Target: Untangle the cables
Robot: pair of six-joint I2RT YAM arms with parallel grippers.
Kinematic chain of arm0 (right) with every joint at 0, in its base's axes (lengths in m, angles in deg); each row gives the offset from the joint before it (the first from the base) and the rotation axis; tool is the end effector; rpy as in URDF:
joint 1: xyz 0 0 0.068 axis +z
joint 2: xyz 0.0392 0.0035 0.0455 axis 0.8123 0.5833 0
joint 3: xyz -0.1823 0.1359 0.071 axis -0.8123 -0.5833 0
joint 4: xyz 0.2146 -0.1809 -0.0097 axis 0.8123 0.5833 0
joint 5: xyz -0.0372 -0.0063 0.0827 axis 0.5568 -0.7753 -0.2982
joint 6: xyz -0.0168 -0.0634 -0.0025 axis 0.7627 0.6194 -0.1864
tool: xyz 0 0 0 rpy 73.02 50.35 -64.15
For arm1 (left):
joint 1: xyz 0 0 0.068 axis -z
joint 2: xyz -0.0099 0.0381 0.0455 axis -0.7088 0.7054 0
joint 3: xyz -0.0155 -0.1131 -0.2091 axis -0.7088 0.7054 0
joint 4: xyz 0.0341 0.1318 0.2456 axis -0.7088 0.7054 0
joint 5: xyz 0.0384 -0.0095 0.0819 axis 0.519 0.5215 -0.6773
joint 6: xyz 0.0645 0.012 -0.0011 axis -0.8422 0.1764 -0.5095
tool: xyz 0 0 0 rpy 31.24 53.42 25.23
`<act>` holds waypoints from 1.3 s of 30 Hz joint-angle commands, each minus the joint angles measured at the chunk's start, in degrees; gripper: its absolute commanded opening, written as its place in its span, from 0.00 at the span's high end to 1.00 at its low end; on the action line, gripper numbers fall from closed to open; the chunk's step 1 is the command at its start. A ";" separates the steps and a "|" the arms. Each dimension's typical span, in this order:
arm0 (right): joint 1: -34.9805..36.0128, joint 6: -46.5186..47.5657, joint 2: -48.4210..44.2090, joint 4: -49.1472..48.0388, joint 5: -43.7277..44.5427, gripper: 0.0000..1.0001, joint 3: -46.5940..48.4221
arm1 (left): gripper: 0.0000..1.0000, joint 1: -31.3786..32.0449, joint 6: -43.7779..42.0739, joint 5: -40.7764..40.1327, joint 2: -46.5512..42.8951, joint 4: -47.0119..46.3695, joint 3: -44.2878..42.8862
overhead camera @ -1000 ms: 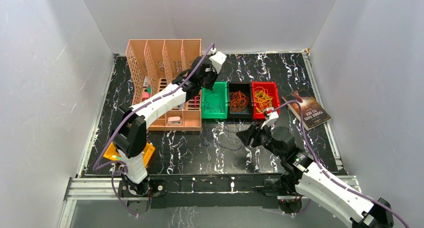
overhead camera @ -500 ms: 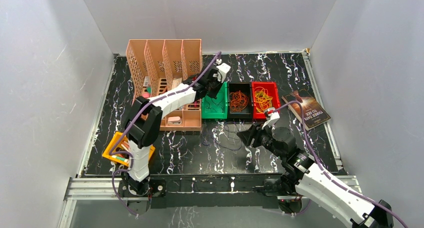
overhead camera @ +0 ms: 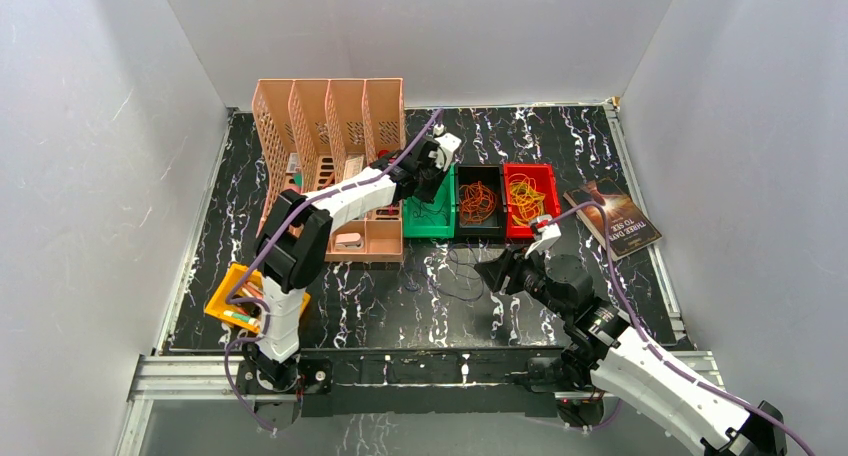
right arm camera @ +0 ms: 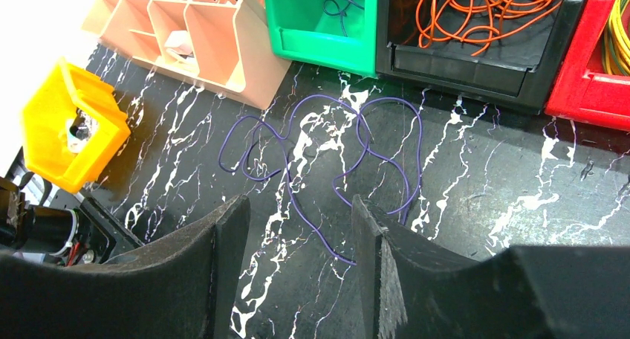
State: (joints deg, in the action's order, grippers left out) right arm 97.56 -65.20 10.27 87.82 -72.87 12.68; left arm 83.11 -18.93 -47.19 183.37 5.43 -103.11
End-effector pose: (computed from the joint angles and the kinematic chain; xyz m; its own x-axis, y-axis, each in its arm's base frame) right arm 0.1595 0.1427 0.1960 -0.4536 0.2823 -0.8453 -0.4368 0.7563 0.4870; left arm 0.3819 -0.2970 0.1647 -0.4685 0.4076 -0.7838 0.6200 0.7837 0.0369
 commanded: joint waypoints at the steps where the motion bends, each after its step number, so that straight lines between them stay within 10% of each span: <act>1: -0.05 -0.02 -0.83 -1.42 0.75 0.39 -0.24 | 0.76 -0.22 0.04 -1.21 -1.62 1.75 -3.55; 17: 0.01 0.27 1.73 -2.61 0.14 0.37 0.58 | 0.41 -0.29 -1.92 -4.25 -8.02 2.29 -4.17; 39: 0.00 -0.46 19.54 -5.88 -3.47 0.36 8.55 | 0.41 0.97 10.91 2.87 -40.84 0.34 24.97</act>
State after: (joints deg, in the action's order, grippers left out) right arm 97.56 -65.09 27.23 86.18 -76.79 17.07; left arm 83.16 -13.70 -46.71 148.36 4.71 -84.10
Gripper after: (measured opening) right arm 0.644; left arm 0.603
